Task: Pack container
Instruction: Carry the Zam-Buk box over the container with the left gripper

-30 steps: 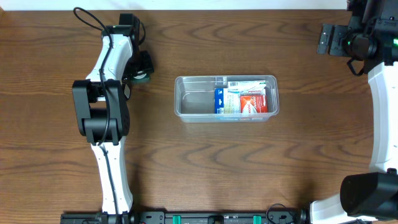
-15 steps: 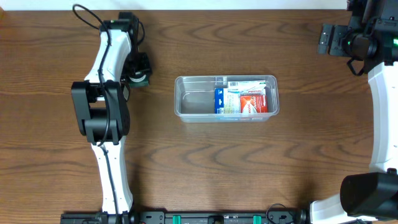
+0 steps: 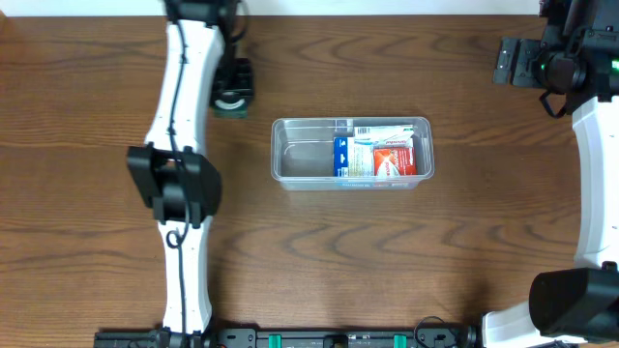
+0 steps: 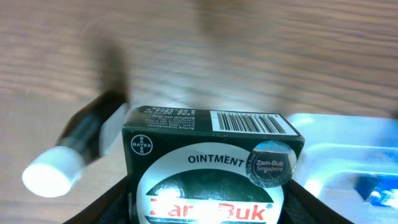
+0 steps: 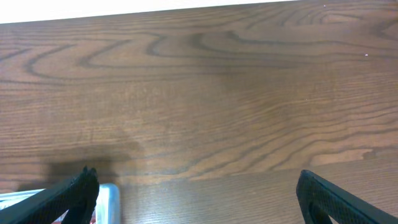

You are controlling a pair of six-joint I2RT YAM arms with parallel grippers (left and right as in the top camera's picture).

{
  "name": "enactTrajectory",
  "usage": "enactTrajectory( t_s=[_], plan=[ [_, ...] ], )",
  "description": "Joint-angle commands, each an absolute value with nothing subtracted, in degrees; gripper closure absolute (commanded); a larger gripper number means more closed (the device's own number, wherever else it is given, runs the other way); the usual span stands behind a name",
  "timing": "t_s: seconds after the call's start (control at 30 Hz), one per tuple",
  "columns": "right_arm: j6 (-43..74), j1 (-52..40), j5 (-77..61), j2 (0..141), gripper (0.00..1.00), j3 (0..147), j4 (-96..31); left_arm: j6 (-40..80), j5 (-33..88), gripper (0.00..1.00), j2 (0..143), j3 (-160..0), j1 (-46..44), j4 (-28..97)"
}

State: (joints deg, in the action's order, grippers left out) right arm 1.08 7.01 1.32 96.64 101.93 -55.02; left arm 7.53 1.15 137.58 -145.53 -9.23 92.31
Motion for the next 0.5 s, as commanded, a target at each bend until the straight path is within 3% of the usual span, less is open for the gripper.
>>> enactTrajectory(
  t_s=[0.0,0.47],
  plan=[
    [1.87,7.22,1.69,96.75,0.01,102.19,-55.11,4.89,1.02,0.44,137.69,-148.97,-13.63,96.42],
    [1.89,7.22,1.69,96.75,0.01,102.19,-55.11,2.90,1.04,0.48,137.67,-149.36,-29.98,96.82]
  ],
)
